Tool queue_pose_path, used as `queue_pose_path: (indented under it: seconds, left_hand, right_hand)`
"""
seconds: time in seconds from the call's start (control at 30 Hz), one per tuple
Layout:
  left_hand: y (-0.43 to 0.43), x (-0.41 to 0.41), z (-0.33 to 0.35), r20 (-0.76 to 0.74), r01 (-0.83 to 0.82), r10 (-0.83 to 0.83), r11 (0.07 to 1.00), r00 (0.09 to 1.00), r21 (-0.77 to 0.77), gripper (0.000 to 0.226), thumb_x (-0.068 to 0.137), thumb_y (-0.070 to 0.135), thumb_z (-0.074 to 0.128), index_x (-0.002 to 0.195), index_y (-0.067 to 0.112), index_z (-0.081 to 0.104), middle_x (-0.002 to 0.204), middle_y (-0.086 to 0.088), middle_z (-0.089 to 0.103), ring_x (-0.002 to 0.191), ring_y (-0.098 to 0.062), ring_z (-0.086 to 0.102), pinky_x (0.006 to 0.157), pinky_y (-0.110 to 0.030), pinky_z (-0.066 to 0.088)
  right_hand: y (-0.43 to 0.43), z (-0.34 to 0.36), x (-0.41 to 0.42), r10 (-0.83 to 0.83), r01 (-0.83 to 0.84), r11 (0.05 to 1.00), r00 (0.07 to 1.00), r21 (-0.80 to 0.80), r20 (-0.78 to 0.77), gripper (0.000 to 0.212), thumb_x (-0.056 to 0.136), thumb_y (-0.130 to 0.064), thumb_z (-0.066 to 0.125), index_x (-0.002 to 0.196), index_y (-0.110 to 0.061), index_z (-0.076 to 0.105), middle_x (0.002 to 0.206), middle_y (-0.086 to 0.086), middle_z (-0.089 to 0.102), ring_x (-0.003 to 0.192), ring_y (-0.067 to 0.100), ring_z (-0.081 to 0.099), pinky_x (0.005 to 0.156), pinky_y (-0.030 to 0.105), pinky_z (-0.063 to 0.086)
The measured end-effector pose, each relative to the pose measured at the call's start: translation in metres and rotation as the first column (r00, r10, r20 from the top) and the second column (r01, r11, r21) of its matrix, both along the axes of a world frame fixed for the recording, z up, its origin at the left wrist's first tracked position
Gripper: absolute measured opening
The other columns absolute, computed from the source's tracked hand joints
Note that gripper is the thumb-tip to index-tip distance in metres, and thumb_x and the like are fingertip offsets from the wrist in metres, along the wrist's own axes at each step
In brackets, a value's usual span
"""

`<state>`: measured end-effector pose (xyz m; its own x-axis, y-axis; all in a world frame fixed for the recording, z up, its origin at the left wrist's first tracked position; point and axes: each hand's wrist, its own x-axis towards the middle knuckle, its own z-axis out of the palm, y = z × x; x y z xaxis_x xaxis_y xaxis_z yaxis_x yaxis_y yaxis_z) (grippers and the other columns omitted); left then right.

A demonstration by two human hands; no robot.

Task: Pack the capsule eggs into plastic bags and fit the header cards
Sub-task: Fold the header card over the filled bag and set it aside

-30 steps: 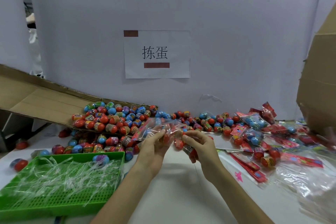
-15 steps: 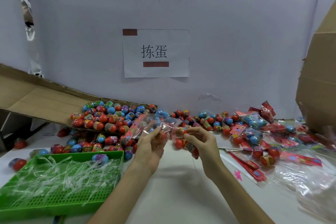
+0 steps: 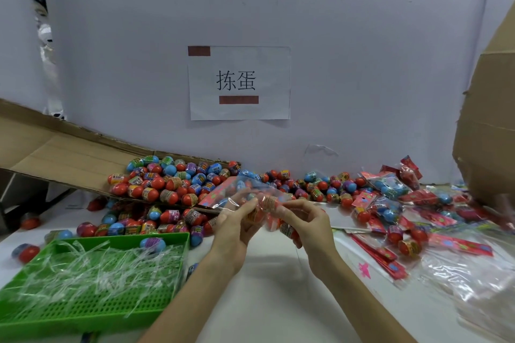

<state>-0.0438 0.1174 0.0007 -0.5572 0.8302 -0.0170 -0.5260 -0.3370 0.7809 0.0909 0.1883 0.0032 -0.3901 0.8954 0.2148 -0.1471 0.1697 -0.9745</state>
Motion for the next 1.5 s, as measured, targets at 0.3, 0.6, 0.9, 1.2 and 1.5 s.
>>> queue_pose_path:
  seconds: [0.3, 0.6, 0.9, 1.2, 1.5]
  left_hand:
    - [-0.003, 0.005, 0.001, 0.024, 0.149, -0.15, 0.988, 0.988, 0.036, 0.055, 0.082, 0.007, 0.071, 0.136, 0.001, 0.059, 0.115, -0.024, 0.074, 0.1, -0.028, 0.075, 0.081, -0.033, 0.063]
    - [-0.002, 0.003, 0.0, 0.149, 0.187, -0.185, 0.982, 0.971, 0.004, 0.05, 0.08, 0.0, 0.07, 0.13, -0.004, 0.064, 0.114, -0.025, 0.074, 0.095, -0.028, 0.077, 0.074, -0.032, 0.064]
    - [0.0, -0.005, -0.001, 0.312, 0.079, -0.075, 0.997, 0.947, 0.0, 0.042, 0.085, 0.003, 0.069, 0.125, -0.006, 0.067, 0.112, -0.024, 0.076, 0.096, -0.03, 0.077, 0.084, -0.039, 0.064]
    - [-0.004, -0.001, 0.003, 0.279, 0.104, -0.101, 0.995, 0.955, 0.003, 0.043, 0.087, 0.007, 0.069, 0.129, -0.003, 0.066, 0.119, -0.023, 0.074, 0.109, -0.031, 0.074, 0.089, -0.039, 0.061]
    - [-0.004, -0.002, 0.002, 0.221, 0.1, -0.094, 0.995, 0.971, -0.017, 0.039, 0.089, 0.008, 0.069, 0.127, 0.0, 0.067, 0.111, -0.021, 0.077, 0.087, -0.025, 0.079, 0.07, -0.029, 0.064]
  right_hand:
    - [0.002, -0.007, 0.0, 0.038, -0.037, 0.995, 0.999, 0.096, -0.01, 0.023, 0.094, -0.018, 0.071, 0.08, -0.034, 0.081, 0.074, 0.002, 0.073, 0.066, 0.014, 0.066, 0.06, 0.023, 0.056]
    - [0.001, -0.007, -0.001, 0.089, -0.137, 0.961, 0.976, 0.241, 0.201, 0.021, 0.101, -0.02, 0.063, 0.102, -0.039, 0.073, 0.066, 0.0, 0.07, 0.052, 0.006, 0.06, 0.047, 0.014, 0.042]
    - [0.007, 0.001, 0.004, 0.214, -0.213, 0.977, 0.976, 0.017, -0.039, 0.024, 0.077, -0.006, 0.072, 0.1, -0.013, 0.078, 0.099, 0.013, 0.071, 0.08, 0.027, 0.067, 0.067, 0.028, 0.056]
    - [0.007, 0.001, 0.0, 0.132, -0.132, 0.991, 0.99, -0.004, -0.044, 0.036, 0.081, -0.032, 0.077, 0.11, -0.012, 0.067, 0.093, 0.01, 0.076, 0.073, 0.024, 0.071, 0.067, 0.031, 0.059]
    - [0.008, -0.003, 0.0, 0.209, -0.207, 0.978, 0.977, 0.028, -0.045, 0.025, 0.095, 0.001, 0.065, 0.103, -0.02, 0.077, 0.097, 0.007, 0.078, 0.089, 0.027, 0.075, 0.075, 0.032, 0.062]
